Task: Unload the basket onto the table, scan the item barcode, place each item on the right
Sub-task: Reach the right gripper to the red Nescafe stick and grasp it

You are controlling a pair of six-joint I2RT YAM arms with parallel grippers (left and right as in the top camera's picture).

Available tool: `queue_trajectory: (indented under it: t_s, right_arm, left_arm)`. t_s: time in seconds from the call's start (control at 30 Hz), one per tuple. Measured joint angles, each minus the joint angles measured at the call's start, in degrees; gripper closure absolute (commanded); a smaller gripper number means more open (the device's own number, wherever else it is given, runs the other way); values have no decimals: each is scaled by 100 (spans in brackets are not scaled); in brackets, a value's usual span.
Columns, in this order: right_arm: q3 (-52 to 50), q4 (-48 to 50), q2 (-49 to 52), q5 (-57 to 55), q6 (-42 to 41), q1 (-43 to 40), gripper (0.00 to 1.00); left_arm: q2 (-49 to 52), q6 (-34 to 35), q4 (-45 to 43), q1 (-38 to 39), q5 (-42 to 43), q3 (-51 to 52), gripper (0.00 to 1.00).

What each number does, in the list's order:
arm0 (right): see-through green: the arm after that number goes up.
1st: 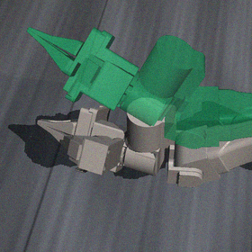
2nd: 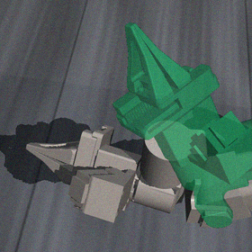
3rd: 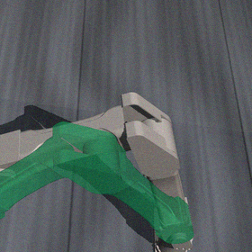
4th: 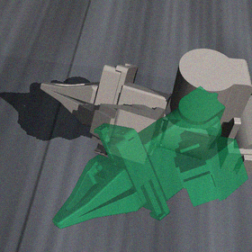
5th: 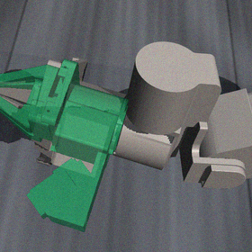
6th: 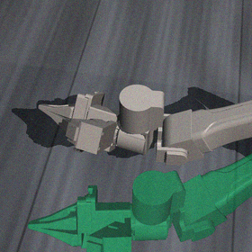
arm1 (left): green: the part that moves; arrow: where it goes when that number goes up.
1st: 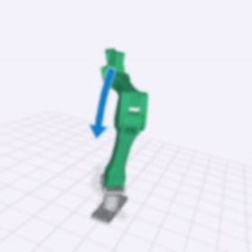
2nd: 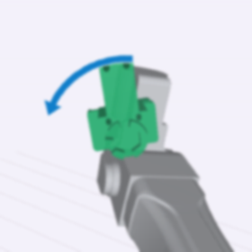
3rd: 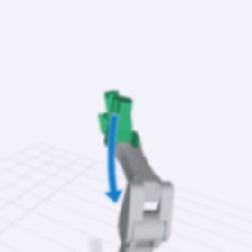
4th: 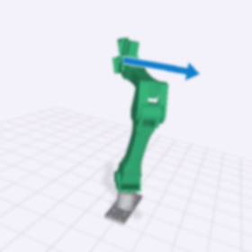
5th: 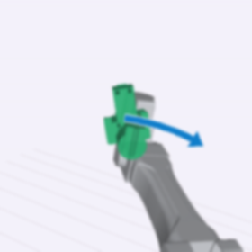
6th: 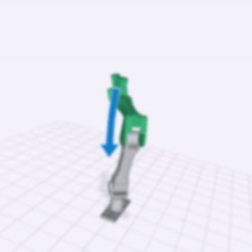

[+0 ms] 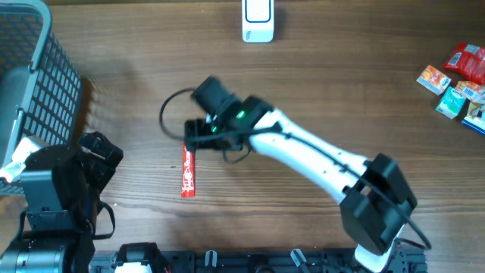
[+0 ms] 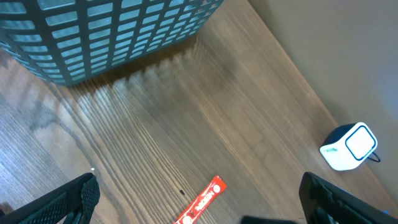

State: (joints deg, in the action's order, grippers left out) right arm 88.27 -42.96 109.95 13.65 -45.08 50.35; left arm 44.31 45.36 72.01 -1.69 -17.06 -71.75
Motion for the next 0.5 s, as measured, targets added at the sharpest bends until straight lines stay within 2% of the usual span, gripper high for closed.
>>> queue_trajectory:
  t_s: [0.3, 0.5]
  right_arm:
    - [-7, 83, 632, -92, -328, 651, 18]
    - [-61, 269, 977, -195, -269, 686, 26]
  left_arm:
    - [0, 0, 0, 0, 0, 0, 0]
    - [0, 0, 2, 0, 0, 0, 0]
